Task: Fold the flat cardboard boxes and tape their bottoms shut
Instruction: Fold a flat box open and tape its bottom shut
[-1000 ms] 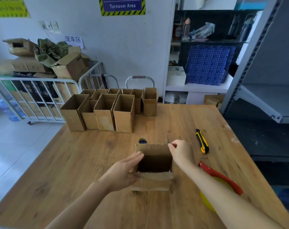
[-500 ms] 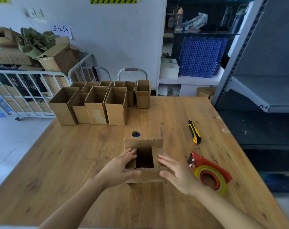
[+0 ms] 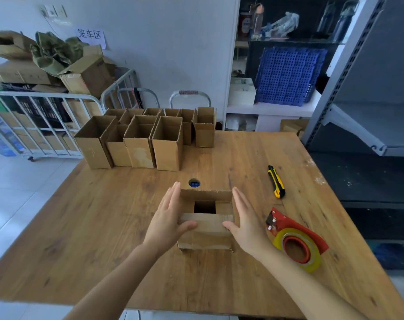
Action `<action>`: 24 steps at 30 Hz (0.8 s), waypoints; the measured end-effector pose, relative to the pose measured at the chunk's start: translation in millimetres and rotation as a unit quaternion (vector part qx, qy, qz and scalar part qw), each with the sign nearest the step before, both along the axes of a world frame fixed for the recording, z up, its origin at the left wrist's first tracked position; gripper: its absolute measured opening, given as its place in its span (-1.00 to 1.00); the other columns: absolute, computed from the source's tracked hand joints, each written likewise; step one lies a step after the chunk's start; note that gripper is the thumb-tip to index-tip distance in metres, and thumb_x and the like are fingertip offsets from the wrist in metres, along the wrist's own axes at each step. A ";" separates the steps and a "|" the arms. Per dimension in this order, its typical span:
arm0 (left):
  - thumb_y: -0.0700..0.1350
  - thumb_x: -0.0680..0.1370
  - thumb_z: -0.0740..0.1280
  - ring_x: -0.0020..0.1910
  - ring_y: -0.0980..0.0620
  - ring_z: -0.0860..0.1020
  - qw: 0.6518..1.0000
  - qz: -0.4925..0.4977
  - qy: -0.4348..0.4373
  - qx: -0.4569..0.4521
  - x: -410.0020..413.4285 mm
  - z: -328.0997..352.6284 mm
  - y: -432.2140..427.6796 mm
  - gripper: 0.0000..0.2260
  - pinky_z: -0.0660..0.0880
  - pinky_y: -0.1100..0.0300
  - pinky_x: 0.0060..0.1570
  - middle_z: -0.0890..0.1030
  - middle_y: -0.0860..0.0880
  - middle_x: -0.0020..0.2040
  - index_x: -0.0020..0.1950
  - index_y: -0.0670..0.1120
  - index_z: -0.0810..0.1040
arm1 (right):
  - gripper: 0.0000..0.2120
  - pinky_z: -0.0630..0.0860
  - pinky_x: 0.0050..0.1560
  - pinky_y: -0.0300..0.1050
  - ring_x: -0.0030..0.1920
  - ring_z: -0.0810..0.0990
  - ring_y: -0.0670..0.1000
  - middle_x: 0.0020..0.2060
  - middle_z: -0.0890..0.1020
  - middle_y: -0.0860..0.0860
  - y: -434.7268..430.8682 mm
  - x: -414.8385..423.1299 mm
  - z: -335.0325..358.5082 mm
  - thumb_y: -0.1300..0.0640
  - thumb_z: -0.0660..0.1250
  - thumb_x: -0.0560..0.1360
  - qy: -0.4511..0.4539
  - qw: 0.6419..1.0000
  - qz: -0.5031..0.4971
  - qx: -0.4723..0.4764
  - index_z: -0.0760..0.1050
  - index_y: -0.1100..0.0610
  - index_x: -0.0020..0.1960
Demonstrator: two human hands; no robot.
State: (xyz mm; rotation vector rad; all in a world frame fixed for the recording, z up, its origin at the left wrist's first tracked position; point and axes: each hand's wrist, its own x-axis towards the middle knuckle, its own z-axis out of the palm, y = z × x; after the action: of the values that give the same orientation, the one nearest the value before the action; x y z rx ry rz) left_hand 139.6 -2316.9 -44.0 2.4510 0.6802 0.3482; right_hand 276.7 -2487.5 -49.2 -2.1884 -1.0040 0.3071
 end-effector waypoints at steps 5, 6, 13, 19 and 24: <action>0.11 0.53 0.34 0.43 0.10 0.25 0.994 -0.049 0.037 0.093 -0.4 8.0 3.1 -0.36 0.35 0.19 0.34 0.24 0.08 0.46 0.54 0.00 0.19 | -0.37 0.37 0.33 -0.18 0.35 0.38 -0.04 0.43 0.29 -0.06 -2.7 10.8 5.2 0.08 0.39 0.53 -0.074 0.996 0.047 -0.026 0.23 0.08 0.53; 0.09 0.55 0.32 0.41 0.09 0.28 0.990 -0.070 0.031 0.119 -1.2 6.0 2.7 -0.45 0.38 0.16 0.33 0.32 0.06 0.41 0.50 -0.03 0.30 | -0.47 0.49 0.23 -0.10 0.25 0.48 0.01 0.35 0.38 -0.02 -4.9 12.0 2.6 0.08 0.40 0.52 -0.114 0.991 0.064 -0.032 0.36 0.13 0.45; 0.33 0.51 -0.37 0.54 0.12 -0.11 0.961 -0.167 0.115 0.188 -10.5 -15.8 3.9 -0.24 -0.28 0.23 0.43 -0.06 0.03 0.56 0.58 -0.07 -0.01 | -0.22 -0.15 0.42 -0.40 0.50 -0.15 -0.22 0.49 -0.05 -0.17 -16.7 8.9 -15.1 -0.28 -0.22 0.50 -0.137 0.972 0.164 -0.096 0.07 0.16 0.56; 0.28 0.56 -0.33 0.54 0.08 -0.13 0.950 -0.165 0.140 0.226 -11.0 -27.7 6.6 -0.32 -0.23 0.08 0.46 -0.06 -0.01 0.56 0.57 -0.07 -0.06 | -0.16 -0.15 0.48 -0.35 0.51 -0.20 -0.22 0.49 -0.11 -0.16 -15.9 8.9 -28.3 -0.34 -0.37 0.48 -0.137 0.970 0.161 -0.118 -0.01 0.14 0.57; 0.26 0.52 -0.41 0.53 0.09 -0.19 0.947 -0.160 0.152 0.234 -8.2 -26.4 7.0 -0.32 -0.33 0.11 0.43 -0.13 0.02 0.55 0.55 -0.05 -0.13 | -0.19 -0.08 0.50 -0.29 0.51 -0.18 -0.22 0.52 -0.08 -0.15 -13.9 6.9 -20.4 -0.32 -0.29 0.47 -0.104 0.975 0.150 -0.123 0.00 0.12 0.58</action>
State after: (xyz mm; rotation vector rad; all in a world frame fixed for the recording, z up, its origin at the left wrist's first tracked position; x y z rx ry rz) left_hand 131.5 -2309.9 -70.5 3.0528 0.3264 -0.0050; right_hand 283.6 -2501.4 -69.6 -2.3216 -1.4893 0.3602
